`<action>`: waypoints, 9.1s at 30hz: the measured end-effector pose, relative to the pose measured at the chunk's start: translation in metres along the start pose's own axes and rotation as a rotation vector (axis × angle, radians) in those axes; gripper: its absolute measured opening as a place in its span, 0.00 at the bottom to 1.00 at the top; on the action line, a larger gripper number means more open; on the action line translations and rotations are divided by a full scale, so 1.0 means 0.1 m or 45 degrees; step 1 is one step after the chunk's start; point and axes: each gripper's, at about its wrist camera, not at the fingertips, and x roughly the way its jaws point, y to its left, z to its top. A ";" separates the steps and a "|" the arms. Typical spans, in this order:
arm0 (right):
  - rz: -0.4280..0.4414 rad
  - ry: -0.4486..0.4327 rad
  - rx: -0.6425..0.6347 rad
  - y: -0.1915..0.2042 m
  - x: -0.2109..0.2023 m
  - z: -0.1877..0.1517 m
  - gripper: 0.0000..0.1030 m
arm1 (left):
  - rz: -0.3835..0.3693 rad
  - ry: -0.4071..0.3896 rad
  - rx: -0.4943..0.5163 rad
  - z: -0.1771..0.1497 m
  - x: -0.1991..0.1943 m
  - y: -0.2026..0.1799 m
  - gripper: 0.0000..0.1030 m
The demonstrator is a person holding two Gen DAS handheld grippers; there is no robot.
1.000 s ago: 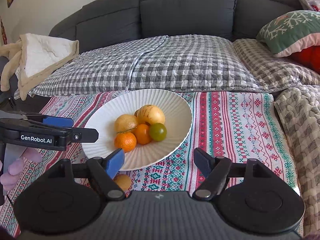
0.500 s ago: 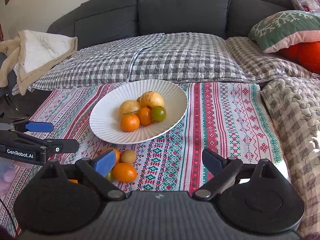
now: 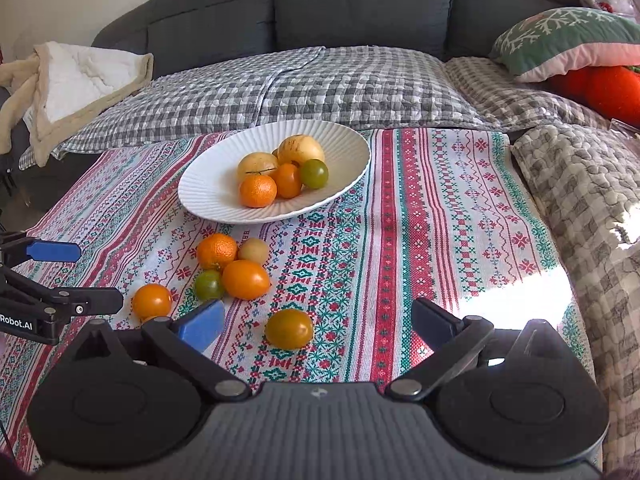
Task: Organize fruits
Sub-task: 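Withdraw both open tools from the plate toward the remaining fruits, then grasp an orange tomato with the left tool while the right tool grasps a dark orange-green tomato, then lift both held tomatoes and carry them over the white plate, then lower both tomatoes onto the plate and open both tools, then withdraw both open tools from the plate toward the remaining fruits, then grasp a small brown fruit with the left tool while the right tool grasps another brown fruit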
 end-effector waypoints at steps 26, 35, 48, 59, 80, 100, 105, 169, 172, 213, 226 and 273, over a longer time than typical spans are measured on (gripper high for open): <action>0.066 0.111 -0.171 0.12 0.29 -0.19 0.83 | -0.169 0.004 -0.040 -0.06 0.13 -0.07 0.49; 0.102 0.111 -0.184 0.18 0.32 -0.14 0.60 | -0.217 0.058 -0.172 0.03 0.22 -0.01 0.28; 0.096 0.111 -0.165 0.19 0.33 -0.08 0.35 | -0.251 0.116 -0.285 0.11 0.36 0.04 0.21; 0.094 0.105 -0.152 0.18 0.30 -0.06 0.27 | -0.233 0.141 -0.257 0.19 0.39 0.06 0.11; 0.144 0.117 -0.128 0.23 0.30 0.05 0.24 | -0.162 0.156 -0.181 0.21 0.39 -0.01 0.10; 0.174 0.002 -0.030 0.20 0.16 0.34 0.24 | -0.144 0.047 -0.184 0.34 0.27 -0.01 0.09; 0.168 -0.022 -0.029 0.23 0.17 0.44 0.24 | -0.131 0.012 -0.201 0.42 0.27 -0.01 0.09; 0.220 -0.009 0.188 -0.24 0.72 0.79 0.34 | -0.091 -0.029 -0.280 1.07 0.93 0.13 0.16; 0.214 -0.008 0.177 -0.24 0.68 0.78 0.36 | -0.081 -0.044 -0.244 1.05 0.88 0.11 0.24; 0.138 0.005 -0.025 0.05 0.10 0.19 0.92 | -0.047 -0.054 0.039 -0.01 0.04 -0.07 0.84; 0.122 -0.010 -0.081 0.12 0.11 0.00 0.94 | -0.112 0.043 0.036 -0.14 0.02 -0.11 0.83; 0.255 0.105 -0.341 0.51 0.11 -0.31 0.66 | -0.167 0.082 0.067 -0.08 0.19 -0.33 0.03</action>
